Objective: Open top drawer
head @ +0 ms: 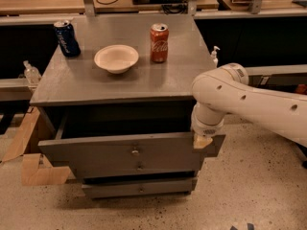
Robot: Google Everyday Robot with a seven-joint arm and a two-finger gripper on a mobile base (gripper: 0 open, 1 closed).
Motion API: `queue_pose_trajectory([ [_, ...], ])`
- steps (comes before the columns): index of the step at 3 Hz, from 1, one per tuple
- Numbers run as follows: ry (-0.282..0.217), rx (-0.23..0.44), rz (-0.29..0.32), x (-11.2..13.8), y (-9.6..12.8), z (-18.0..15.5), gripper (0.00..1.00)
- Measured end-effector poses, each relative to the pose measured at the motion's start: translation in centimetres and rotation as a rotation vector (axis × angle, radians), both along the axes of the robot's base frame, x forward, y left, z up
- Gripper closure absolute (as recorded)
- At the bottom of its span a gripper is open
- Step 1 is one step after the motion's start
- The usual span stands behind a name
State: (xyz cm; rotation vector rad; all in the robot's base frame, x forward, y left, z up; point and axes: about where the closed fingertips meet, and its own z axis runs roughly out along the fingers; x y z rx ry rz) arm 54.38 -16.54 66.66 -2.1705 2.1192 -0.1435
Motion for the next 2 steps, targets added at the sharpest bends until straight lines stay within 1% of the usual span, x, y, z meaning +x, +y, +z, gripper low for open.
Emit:
queue_pose_trajectory([
  [1, 0.000, 0.000, 0.000, 0.00, 0.00, 0.01, 0.06],
  [2, 0.001, 0.000, 0.000, -0.03, -0.01, -0.03, 0.00],
])
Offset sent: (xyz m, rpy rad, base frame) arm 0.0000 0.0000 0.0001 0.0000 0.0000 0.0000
